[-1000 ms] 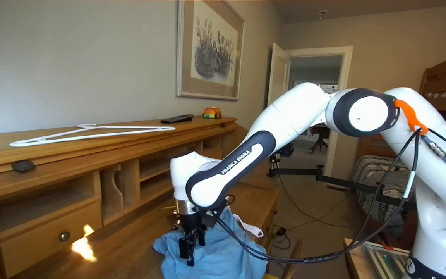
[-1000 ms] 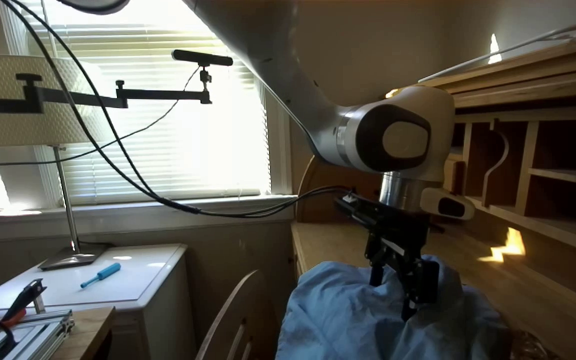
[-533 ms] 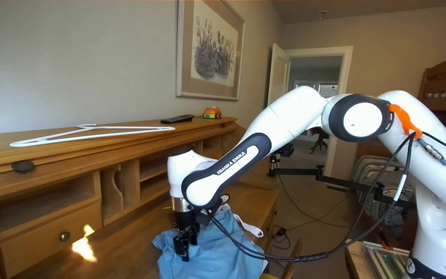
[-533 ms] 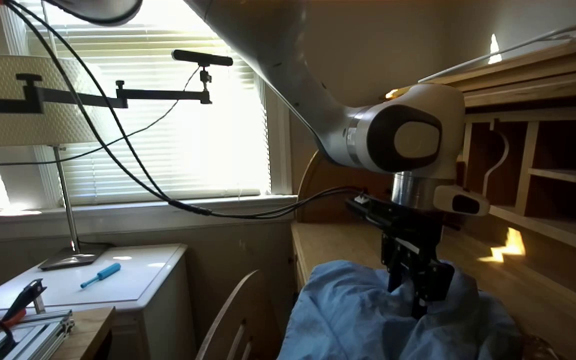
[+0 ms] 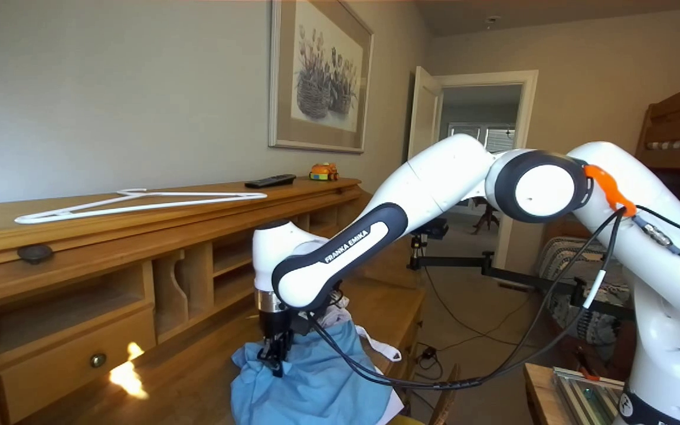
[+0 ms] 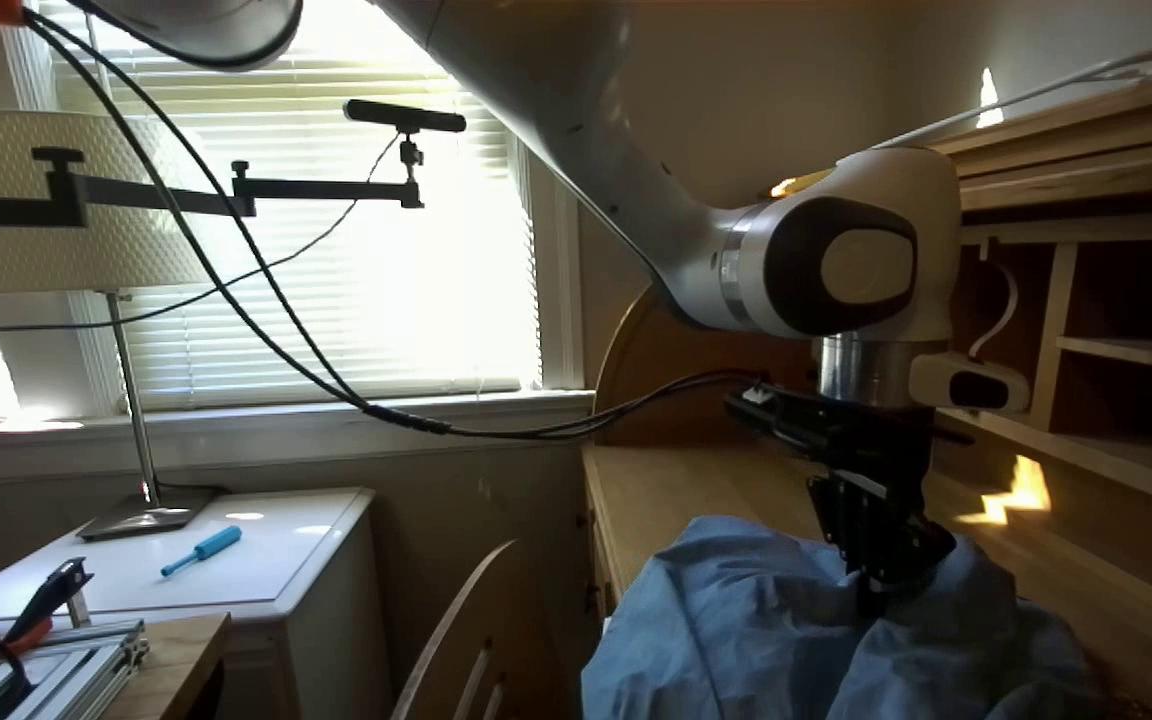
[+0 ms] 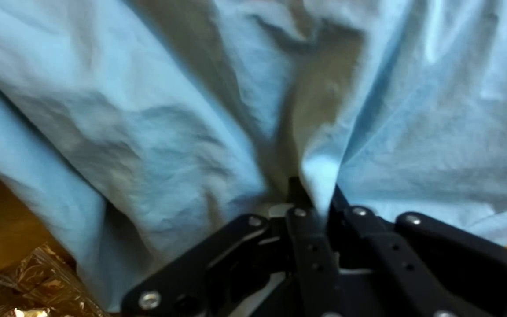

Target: Move the blue towel forward

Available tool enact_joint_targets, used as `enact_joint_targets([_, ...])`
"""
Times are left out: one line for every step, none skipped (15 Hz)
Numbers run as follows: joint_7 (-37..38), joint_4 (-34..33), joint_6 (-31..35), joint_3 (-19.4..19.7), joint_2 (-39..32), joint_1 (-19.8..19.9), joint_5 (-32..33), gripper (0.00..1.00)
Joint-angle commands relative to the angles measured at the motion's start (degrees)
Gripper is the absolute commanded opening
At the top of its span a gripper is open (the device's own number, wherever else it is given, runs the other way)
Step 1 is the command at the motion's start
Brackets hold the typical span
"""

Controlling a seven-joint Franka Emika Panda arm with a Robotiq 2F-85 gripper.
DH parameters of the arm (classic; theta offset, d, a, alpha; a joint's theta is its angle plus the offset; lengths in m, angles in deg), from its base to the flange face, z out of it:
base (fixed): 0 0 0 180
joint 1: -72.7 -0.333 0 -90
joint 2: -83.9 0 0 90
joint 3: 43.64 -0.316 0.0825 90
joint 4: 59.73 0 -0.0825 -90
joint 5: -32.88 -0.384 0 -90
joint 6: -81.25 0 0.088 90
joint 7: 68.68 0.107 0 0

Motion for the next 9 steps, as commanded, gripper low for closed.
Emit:
enact_joint_targets([2.28,-4.8,0.85,1.48,-2.9,-0.55,1.93,0.0])
enact_joint_targets([3.05,-5.72,1.2,1.92,-3.28,-0.59,2.06,0.0])
enact_joint_targets([3.92,-6.74,1.31,2.45,-3.73,-0.71,2.29,0.01])
enact_joint_targets([4.18,-7.91,0.9,2.65,-4.18,-0.56,2.25,0.01])
enact_joint_targets([4.49,-9.09,0.55,2.89,-4.74,-0.51,2.32,0.01])
enact_joint_targets([4.69,-10.52,0.08,3.15,-5.33,-0.4,2.34,0.01])
enact_joint_targets([5.03,-11.81,-0.14,3.41,-5.98,-0.35,2.32,0.01])
enact_joint_targets([5.21,-13.23,-0.8,3.52,-6.69,-0.22,2.17,0.01])
enact_joint_targets([5.44,-14.41,-1.16,3.72,-7.29,-0.26,2.22,0.01])
